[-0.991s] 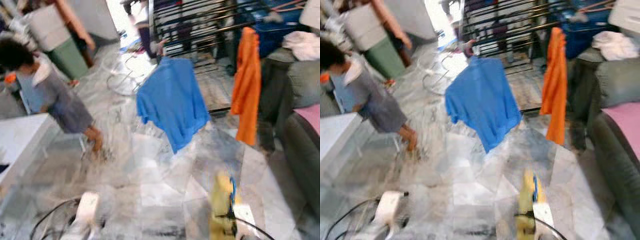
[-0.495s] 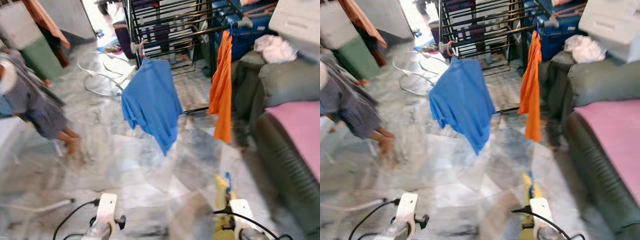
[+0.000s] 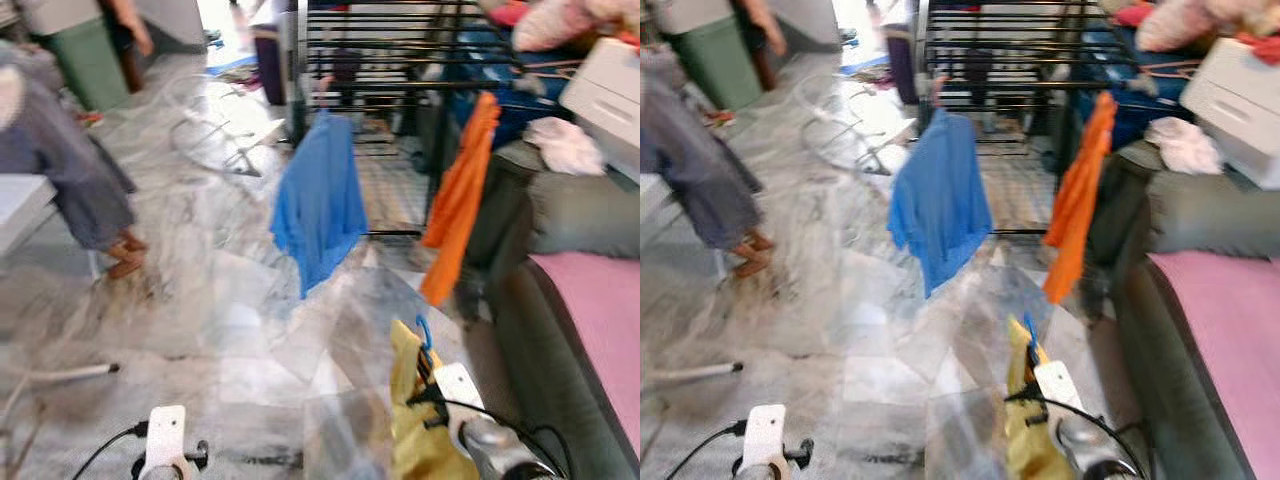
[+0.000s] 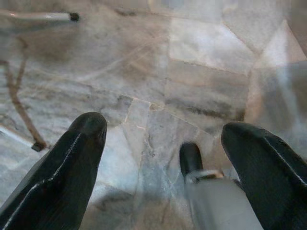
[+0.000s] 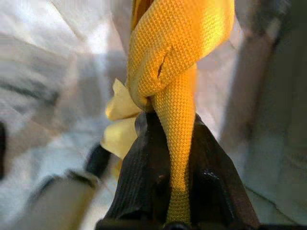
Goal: Hang hanger
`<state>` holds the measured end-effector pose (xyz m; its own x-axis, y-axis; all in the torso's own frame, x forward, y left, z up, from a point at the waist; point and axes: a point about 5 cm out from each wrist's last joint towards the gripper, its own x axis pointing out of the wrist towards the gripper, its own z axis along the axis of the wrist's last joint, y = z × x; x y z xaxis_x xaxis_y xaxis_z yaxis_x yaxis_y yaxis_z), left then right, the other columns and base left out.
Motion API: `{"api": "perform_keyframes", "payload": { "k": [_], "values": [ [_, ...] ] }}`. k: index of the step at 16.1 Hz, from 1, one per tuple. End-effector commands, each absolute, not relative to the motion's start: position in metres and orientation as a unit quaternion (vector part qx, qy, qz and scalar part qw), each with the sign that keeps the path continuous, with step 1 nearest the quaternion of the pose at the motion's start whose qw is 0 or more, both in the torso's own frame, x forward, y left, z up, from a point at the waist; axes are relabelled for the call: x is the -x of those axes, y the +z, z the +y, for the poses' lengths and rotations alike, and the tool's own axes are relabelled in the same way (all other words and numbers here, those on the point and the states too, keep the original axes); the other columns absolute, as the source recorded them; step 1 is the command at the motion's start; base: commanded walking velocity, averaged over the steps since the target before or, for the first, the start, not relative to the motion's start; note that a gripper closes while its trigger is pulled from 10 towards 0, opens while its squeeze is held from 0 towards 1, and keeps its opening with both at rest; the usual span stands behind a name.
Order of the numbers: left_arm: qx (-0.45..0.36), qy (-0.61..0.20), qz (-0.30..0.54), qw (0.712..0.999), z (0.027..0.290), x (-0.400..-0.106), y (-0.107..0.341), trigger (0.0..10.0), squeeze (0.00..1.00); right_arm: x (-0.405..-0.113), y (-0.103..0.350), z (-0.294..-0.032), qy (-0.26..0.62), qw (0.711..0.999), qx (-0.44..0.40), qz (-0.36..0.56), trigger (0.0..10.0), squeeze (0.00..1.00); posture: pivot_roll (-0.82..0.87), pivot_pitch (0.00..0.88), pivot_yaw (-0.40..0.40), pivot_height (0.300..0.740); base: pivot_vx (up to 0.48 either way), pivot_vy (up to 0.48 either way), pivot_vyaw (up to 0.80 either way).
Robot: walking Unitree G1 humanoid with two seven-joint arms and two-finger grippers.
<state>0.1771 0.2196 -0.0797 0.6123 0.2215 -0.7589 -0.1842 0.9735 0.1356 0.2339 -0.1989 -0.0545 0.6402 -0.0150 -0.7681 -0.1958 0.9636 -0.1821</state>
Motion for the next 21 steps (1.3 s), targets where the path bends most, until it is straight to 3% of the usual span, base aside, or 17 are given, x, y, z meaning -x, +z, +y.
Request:
{"api": "perform_keyframes", "payload": {
  "k": [1,5,8,13,21],
  "values": [
    [-0.011,0.113,0.380,0.918,0.224,-0.196,-0.068,10.0,0.00,-0.252,-0.041,-0.195,0.041,0.920,0.089,0.380,10.0,0.00,-0.09,0.000,-0.003,0.740,0.000,0.000,0.00],
    [0.009,0.045,0.266,0.963,0.213,-0.229,-0.042,10.0,0.00,-0.273,-0.020,-0.192,0.033,0.957,0.050,0.284,10.0,0.00,-0.14,0.000,0.063,0.740,0.000,0.000,0.00],
    [0.003,0.039,0.123,0.992,0.215,-0.224,-0.015,10.0,0.00,-0.283,0.014,-0.199,0.027,0.986,0.037,0.162,10.0,0.00,-0.17,0.000,0.103,0.740,0.000,0.000,0.00],
    [-0.013,0.053,0.078,0.995,0.227,-0.205,-0.002,10.0,0.00,-0.267,0.040,-0.201,0.030,0.993,0.048,0.101,10.0,0.00,-0.18,0.000,0.114,0.740,0.000,0.000,0.00],
    [0.017,0.014,0.062,0.998,0.200,-0.214,0.009,10.0,0.00,-0.245,0.041,-0.202,0.004,0.990,0.042,0.134,10.0,0.00,-0.20,0.000,0.109,0.740,0.000,0.000,0.00]
  ]
}}
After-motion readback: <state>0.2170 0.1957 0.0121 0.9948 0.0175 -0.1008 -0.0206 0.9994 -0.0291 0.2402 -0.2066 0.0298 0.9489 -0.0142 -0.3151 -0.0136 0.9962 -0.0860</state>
